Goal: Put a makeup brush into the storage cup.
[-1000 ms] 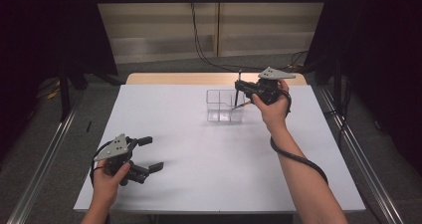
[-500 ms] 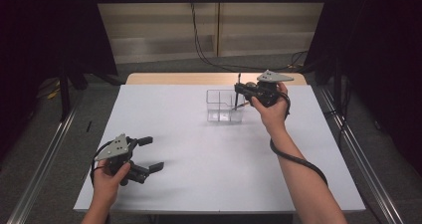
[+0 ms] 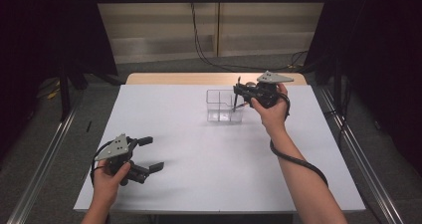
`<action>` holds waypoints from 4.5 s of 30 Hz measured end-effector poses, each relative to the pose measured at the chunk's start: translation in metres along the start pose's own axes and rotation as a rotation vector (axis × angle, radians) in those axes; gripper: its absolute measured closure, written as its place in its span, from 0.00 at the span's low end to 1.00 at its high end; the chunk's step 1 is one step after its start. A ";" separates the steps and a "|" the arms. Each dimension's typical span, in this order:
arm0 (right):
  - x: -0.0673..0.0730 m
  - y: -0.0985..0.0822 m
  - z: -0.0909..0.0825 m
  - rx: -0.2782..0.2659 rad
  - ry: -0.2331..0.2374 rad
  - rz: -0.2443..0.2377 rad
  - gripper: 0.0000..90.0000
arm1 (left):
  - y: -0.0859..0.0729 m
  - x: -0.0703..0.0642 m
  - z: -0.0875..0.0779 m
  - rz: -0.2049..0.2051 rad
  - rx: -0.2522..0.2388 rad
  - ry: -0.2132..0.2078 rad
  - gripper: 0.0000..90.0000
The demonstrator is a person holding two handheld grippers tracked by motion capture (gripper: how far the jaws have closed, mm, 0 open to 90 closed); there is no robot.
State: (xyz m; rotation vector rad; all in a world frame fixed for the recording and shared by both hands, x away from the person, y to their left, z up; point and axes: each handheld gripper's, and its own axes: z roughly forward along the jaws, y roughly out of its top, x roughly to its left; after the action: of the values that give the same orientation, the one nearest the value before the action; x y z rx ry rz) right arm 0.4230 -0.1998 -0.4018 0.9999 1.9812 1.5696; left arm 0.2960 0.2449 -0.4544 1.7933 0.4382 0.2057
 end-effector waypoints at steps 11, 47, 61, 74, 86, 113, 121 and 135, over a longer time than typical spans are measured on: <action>0.001 -0.001 -0.011 -0.042 0.055 0.053 0.31 | 0.000 0.000 0.001 0.000 0.001 -0.001 0.02; 0.018 -0.021 -0.049 -0.068 0.088 0.009 0.03 | 0.001 0.002 0.004 -0.003 -0.004 0.002 0.02; 0.017 -0.037 -0.072 -0.076 0.095 -0.003 0.03 | 0.000 0.002 0.004 -0.006 -0.010 0.004 0.02; 0.023 -0.050 -0.081 -0.057 0.113 -0.019 0.03 | 0.000 0.002 0.003 -0.007 -0.008 0.006 0.02; 0.021 -0.059 -0.093 -0.057 0.115 -0.009 0.03 | 0.000 0.002 0.004 -0.005 -0.012 0.008 0.02; 0.023 -0.079 -0.117 -0.022 0.112 -0.024 0.03 | 0.000 0.002 0.003 -0.008 -0.012 0.017 0.02; 0.022 -0.084 -0.127 -0.019 0.106 -0.020 0.03 | 0.000 0.002 0.003 -0.008 -0.013 0.017 0.02; 0.017 -0.090 -0.145 -0.024 0.086 -0.002 0.03 | 0.000 0.002 0.004 -0.005 -0.011 0.014 0.02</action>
State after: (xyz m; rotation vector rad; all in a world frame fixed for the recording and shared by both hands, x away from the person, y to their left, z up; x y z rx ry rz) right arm 0.2847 -0.2906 -0.4467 0.9357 2.0140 1.6576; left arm 0.2996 0.2424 -0.4559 1.7807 0.4506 0.2176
